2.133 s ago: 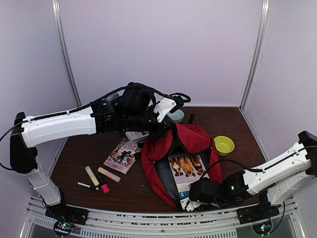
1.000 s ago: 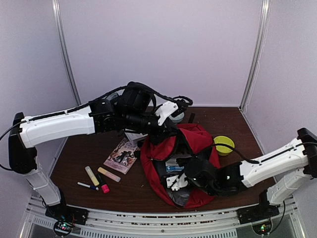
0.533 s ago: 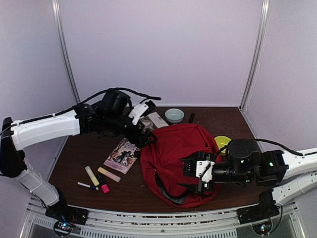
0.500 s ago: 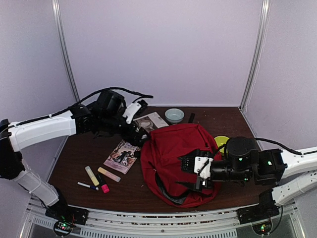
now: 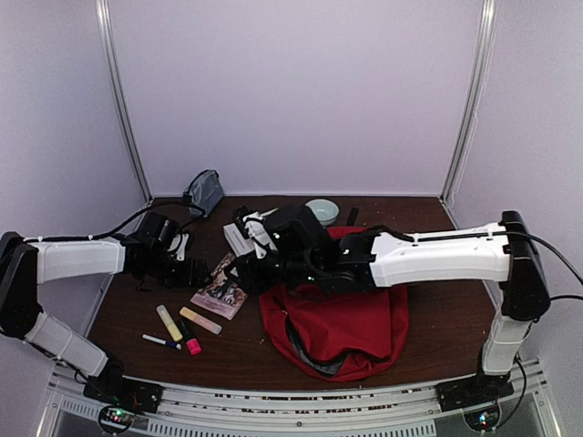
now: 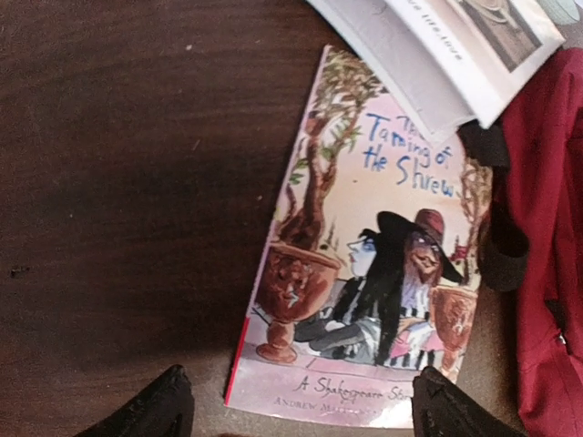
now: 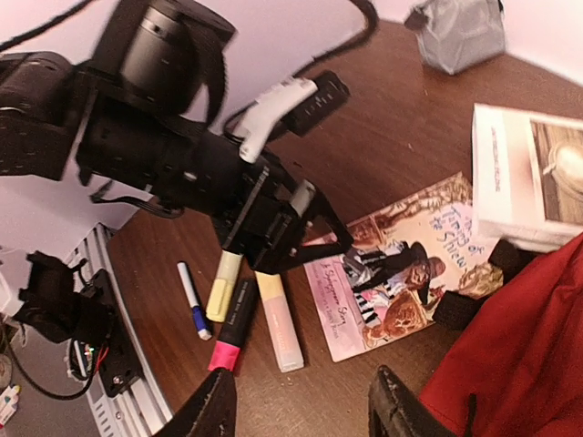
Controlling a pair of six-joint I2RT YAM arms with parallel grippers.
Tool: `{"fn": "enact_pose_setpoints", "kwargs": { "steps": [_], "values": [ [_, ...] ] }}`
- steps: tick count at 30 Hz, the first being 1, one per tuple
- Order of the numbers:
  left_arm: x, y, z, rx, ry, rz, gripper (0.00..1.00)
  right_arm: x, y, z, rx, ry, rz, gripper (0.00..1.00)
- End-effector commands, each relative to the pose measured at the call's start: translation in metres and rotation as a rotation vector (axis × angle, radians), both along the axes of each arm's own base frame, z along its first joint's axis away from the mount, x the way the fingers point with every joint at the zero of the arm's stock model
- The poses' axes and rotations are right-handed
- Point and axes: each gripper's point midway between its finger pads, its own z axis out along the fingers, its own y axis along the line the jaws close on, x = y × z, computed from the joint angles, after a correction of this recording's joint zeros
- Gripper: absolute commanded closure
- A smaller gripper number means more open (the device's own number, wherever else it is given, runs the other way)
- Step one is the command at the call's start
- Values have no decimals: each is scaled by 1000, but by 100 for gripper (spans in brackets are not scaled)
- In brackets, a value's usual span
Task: Pack the student bag
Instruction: Pick up the book from the center of the board.
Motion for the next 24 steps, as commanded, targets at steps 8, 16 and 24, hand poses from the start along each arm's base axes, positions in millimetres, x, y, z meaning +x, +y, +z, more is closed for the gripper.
{"fn": "enact_pose_setpoints", "kwargs": {
  "steps": [8,16,24],
  "values": [
    [12,-10,-45,-133,93,13,17,44,26,-133,-40,447,-185,55],
    [7,-11,-54,-149,109,14,19,57,17,-182,-68,551,-248,55],
    [6,-22,-47,-246,79,19,20,70,41,-203,-40,631,-242,54]
  ]
}}
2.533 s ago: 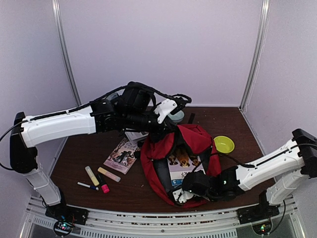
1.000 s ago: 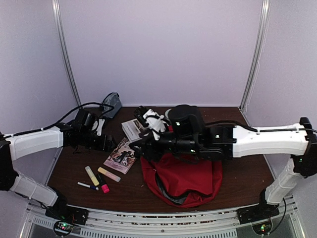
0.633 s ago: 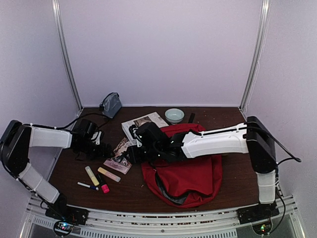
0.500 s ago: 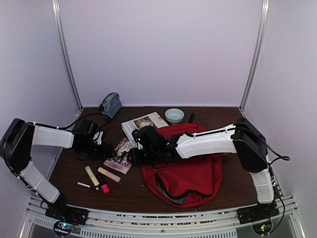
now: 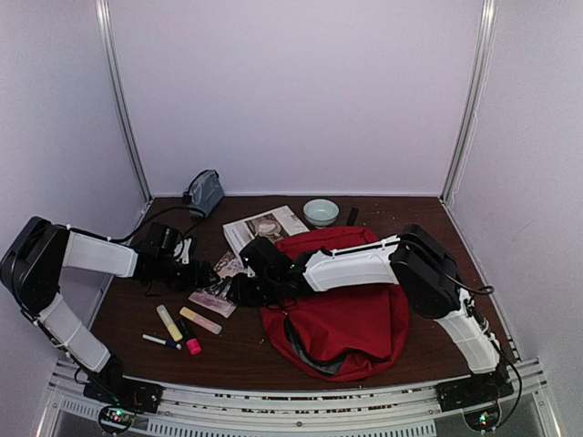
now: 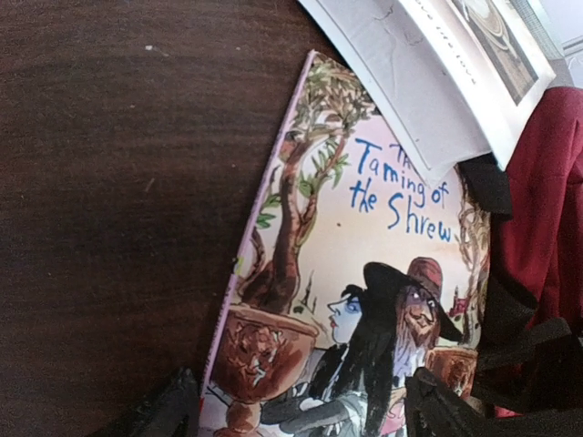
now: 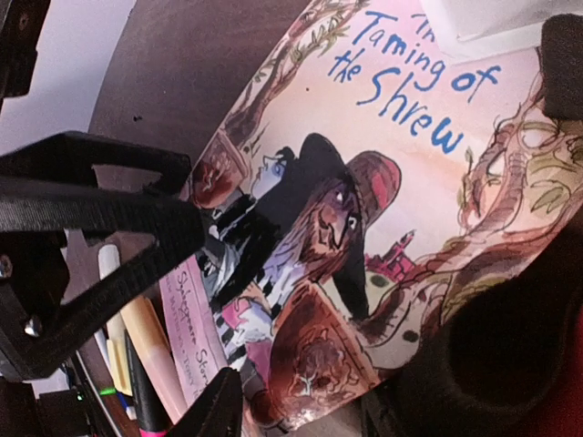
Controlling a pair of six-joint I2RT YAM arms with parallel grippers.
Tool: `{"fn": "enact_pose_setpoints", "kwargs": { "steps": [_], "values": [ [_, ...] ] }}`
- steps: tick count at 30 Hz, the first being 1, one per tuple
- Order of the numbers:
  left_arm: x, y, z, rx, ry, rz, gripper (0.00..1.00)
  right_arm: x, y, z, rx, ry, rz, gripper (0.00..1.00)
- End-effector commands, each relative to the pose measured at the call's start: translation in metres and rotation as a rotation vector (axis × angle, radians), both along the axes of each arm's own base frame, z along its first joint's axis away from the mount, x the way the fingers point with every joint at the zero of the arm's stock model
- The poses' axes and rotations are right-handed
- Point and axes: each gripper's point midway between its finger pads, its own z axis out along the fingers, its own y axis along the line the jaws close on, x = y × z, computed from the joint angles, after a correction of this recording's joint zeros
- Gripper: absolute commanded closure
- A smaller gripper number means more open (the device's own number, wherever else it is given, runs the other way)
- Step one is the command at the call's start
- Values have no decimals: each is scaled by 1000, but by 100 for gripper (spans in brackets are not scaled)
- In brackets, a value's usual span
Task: Pack the student bag
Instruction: Pick up the book from the center of the board.
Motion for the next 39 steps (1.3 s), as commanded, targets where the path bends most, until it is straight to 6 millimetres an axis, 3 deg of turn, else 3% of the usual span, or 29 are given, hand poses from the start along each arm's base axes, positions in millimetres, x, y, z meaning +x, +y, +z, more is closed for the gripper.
{"fn": "enact_pose_setpoints", "kwargs": {
  "steps": [1,9,15,22,23,30,35,39],
  "values": [
    [-16,-8,-10,-88,62,-1,21,4,10,-18,31,76,-4,54],
    [-15,-17,19,-214,-24,36,32,2,49,40,273,87,69,53],
    [-17,-15,27,-199,-38,34,34,3,59,49,303,93,86,55],
    [-21,-13,40,-207,-75,35,35,2,62,62,340,78,114,99],
    [-22,-13,42,-209,-80,34,35,-1,63,66,349,81,129,100],
    [-34,0,78,-155,-163,25,27,-16,37,106,371,2,180,100],
    [-45,1,133,-172,-314,-39,22,-26,11,146,356,-149,275,100],
    [-61,-9,172,-201,-399,-153,22,-41,-11,180,453,-202,376,100]
  ]
}}
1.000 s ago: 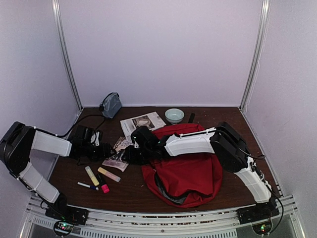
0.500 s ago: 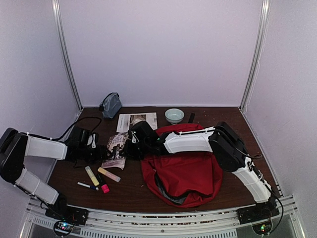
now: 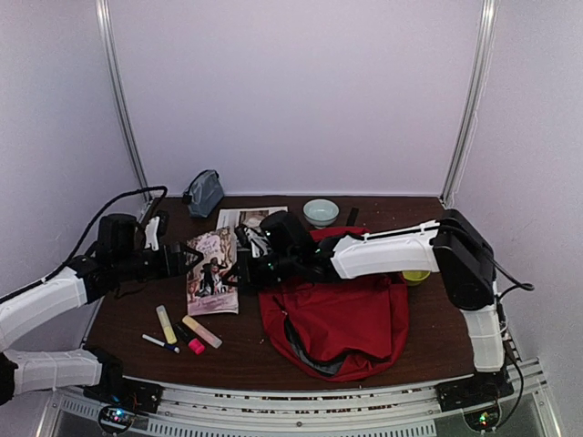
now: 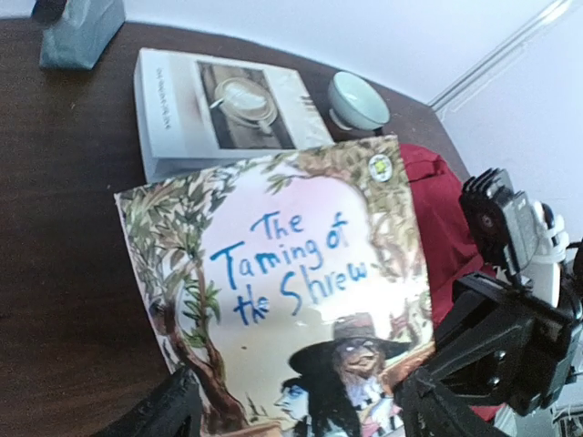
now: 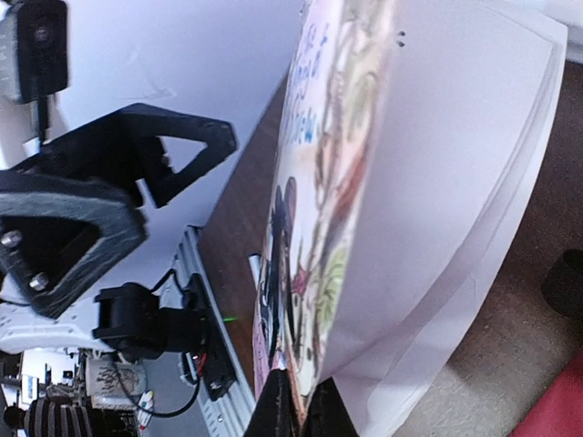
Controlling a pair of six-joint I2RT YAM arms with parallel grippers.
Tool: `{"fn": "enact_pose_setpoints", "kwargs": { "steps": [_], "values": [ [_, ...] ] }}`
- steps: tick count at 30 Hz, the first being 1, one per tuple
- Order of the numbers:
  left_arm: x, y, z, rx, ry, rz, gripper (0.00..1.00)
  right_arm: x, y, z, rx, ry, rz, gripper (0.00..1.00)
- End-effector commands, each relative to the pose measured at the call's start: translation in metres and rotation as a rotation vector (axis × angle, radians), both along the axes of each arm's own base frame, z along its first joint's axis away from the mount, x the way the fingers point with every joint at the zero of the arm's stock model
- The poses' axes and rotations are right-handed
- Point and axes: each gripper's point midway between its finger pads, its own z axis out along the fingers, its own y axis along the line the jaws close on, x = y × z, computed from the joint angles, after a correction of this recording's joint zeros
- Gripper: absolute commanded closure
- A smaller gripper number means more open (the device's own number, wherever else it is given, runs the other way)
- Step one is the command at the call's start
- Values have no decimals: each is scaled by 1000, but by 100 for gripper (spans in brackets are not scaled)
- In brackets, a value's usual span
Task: Pack the student bag
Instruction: Pick up the book from the center of the board, then pass from the right arm to the left
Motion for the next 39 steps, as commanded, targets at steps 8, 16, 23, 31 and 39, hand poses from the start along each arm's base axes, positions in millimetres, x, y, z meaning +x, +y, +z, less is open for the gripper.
{"fn": "enact_pose_setpoints", "kwargs": {
  "steps": [8,16,23,31,39],
  "values": [
    [-52,-40,120,-112,-305,-297,29,-8,-77,158,313,-333,93,100],
    [-62,-69,153,-172,-410,-383,19,-39,-108,206,441,-459,152,100],
    [-77,-118,188,-252,-503,-546,54,-51,-114,218,510,-462,179,100],
    [-79,-115,182,-95,-512,-527,100,-48,-154,196,334,-570,179,40],
    [-98,-131,110,374,-397,-733,100,-34,-238,182,-39,-751,120,7]
  ]
}}
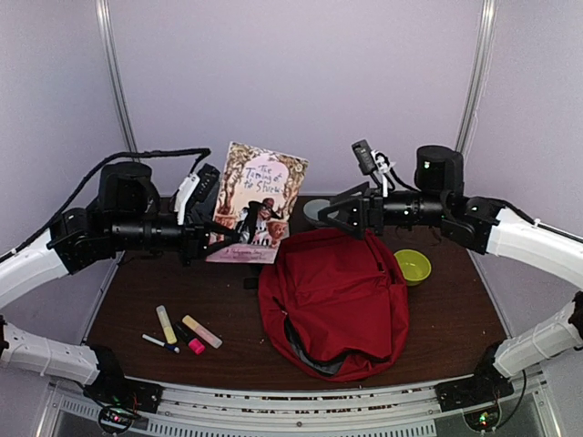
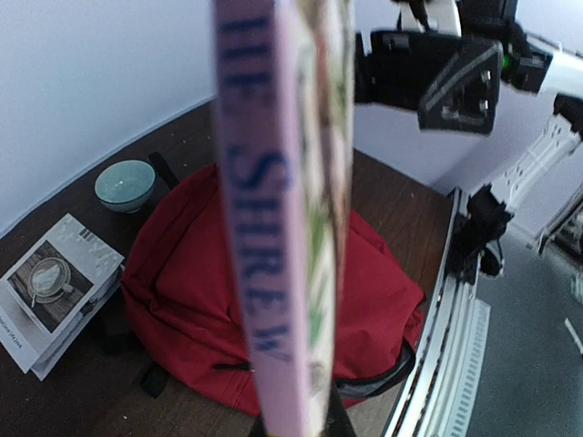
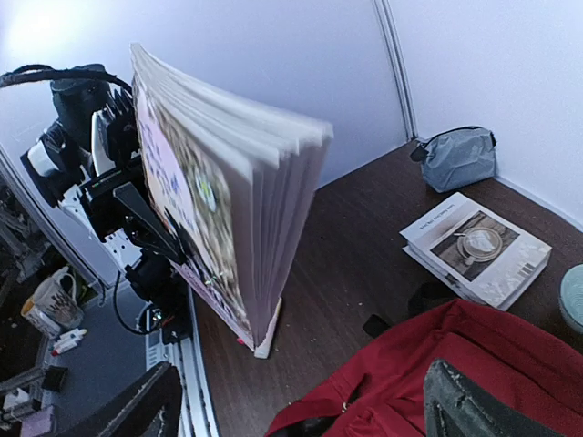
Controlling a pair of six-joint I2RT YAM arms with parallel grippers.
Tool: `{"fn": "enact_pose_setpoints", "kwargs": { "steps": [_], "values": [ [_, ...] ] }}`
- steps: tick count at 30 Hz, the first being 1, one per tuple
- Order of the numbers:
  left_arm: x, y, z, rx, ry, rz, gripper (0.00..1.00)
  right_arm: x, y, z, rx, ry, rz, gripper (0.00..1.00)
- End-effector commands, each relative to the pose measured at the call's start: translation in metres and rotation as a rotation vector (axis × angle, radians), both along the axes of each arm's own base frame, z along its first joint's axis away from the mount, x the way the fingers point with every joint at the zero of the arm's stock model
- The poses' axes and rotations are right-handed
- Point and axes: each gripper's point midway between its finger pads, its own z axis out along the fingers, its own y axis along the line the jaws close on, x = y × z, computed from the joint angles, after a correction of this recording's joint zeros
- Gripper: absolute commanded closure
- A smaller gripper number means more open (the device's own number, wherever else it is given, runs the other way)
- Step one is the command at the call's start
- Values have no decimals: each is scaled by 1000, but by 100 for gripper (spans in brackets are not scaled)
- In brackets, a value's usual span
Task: Pack the student bag
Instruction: Pass from the left arm to the right
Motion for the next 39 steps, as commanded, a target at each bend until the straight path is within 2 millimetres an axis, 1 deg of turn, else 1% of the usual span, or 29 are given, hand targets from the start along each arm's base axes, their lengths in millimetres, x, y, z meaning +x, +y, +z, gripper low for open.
{"fn": "enact_pose_setpoints", "kwargs": {
  "steps": [1,3,5,7,8,11,14,15,16,17,18,19,21,22,23,26,27,28,29,30,31,32,33,34,35,36,39],
  "values": [
    [-15,-3,-44,288,-60,-108,100,-18,-32,-13,-205,-129,3,7],
    [-26,-11,-47,301,-69,-173,100,-30,-34,-3,-189,-174,36,7],
    [-36,-20,-48,306,-86,-237,100,-40,-33,2,-189,-223,64,5],
    [-44,-27,-51,328,-105,-279,100,-51,-27,3,-196,-259,106,4],
    [-45,-29,-52,340,-115,-282,100,-58,-22,4,-191,-274,138,1],
    [-47,-35,-51,344,-123,-300,100,-75,-6,-2,-209,-293,229,0],
    [-50,-38,-49,340,-129,-314,100,-79,7,-19,-273,-287,274,1],
    [-52,-40,-48,338,-130,-321,100,-79,11,-22,-287,-274,284,3],
    [-53,-41,-48,337,-130,-328,100,-80,14,-25,-296,-260,300,7],
    [-55,-42,-48,336,-131,-335,100,-82,17,-26,-302,-244,320,17],
    [-56,-43,-48,335,-130,-343,100,-84,19,-24,-297,-237,336,37],
    [-58,-43,-48,332,-130,-352,100,-86,20,-24,-293,-230,343,53],
    [-60,-46,-46,325,-133,-368,100,-86,23,-22,-273,-219,339,79],
    [-60,-47,-44,323,-137,-374,100,-87,23,-20,-266,-216,337,97],
    [-60,-48,-43,325,-139,-380,100,-87,22,-18,-260,-208,331,100],
    [-56,-49,-40,338,-151,-372,99,-86,16,-9,-247,-165,286,100],
    [-52,-50,-38,341,-162,-348,64,-82,13,-8,-247,-132,255,100],
    [-45,-49,-38,342,-177,-313,39,-73,7,-7,-245,-78,206,100],
    [-38,-48,-37,345,-194,-275,24,-61,0,-10,-247,-15,152,100],
    [-30,-46,-37,352,-216,-231,14,-47,-9,-15,-253,58,88,100],
    [-25,-46,-35,352,-235,-206,10,-32,-21,-23,-268,129,17,100],
    [-22,-45,-34,353,-256,-191,7,-19,-34,-34,-291,206,-59,100],
    [-19,-46,-30,352,-277,-182,7,-5,-50,-40,-285,273,-135,100],
    [-17,-47,-26,346,-296,-177,7,0,-60,-44,-265,329,-174,100],
    [-15,-50,-24,344,-310,-177,7,1,-67,-52,-232,399,-201,100],
    [-14,-53,-21,342,-322,-183,7,0,-71,-56,-189,447,-214,100],
    [-9,-57,-14,342,-347,-178,7,-9,-74,-55,-65,524,-214,100]
  ]
}}
